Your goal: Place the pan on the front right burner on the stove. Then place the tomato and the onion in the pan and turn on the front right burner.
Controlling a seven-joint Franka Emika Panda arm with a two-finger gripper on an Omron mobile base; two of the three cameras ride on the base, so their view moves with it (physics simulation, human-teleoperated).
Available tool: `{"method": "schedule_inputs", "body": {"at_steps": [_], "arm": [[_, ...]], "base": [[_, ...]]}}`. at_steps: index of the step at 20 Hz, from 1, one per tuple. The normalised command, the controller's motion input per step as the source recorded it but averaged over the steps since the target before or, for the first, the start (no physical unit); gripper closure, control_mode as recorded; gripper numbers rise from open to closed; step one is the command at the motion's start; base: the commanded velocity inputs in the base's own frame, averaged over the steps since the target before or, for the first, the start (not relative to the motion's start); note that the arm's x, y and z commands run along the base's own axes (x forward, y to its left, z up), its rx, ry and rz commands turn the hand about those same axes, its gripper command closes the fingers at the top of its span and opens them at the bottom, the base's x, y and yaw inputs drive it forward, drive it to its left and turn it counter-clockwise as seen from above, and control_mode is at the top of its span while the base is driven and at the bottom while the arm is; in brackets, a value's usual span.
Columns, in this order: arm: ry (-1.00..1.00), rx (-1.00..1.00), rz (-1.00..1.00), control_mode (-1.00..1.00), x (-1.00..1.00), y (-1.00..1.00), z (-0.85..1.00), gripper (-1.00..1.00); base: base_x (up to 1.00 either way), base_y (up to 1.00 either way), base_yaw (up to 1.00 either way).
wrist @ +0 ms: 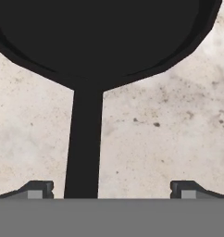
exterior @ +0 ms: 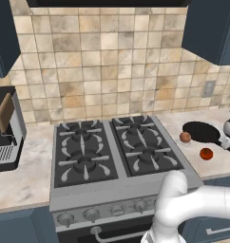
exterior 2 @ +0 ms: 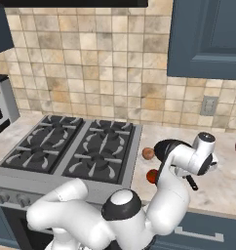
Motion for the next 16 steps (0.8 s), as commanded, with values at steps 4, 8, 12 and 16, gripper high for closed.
{"method": "schedule_inputs", "body": {"at_steps": [4, 8, 12, 16], "arm": [[0.0, 0.0, 0.03, -1.0, 0.0, -0.01, -0.12, -1.0], [0.0, 0.02, 0.02, -1.0, 0.0, 0.0, -0.19, -1.0], [0.0, 0.02, 0.02, -1.0, 0.0, 0.0, -0.2, -1.0], [0.0, 0.0, 0.01, -1.0, 0.0, 0.0, -0.09, -1.0]], "base": [[0.0, 0.0, 0.0], [0.0, 0.0, 0.0], [0.0, 0.0, 0.0], [0.0, 0.0, 0.0]]}}
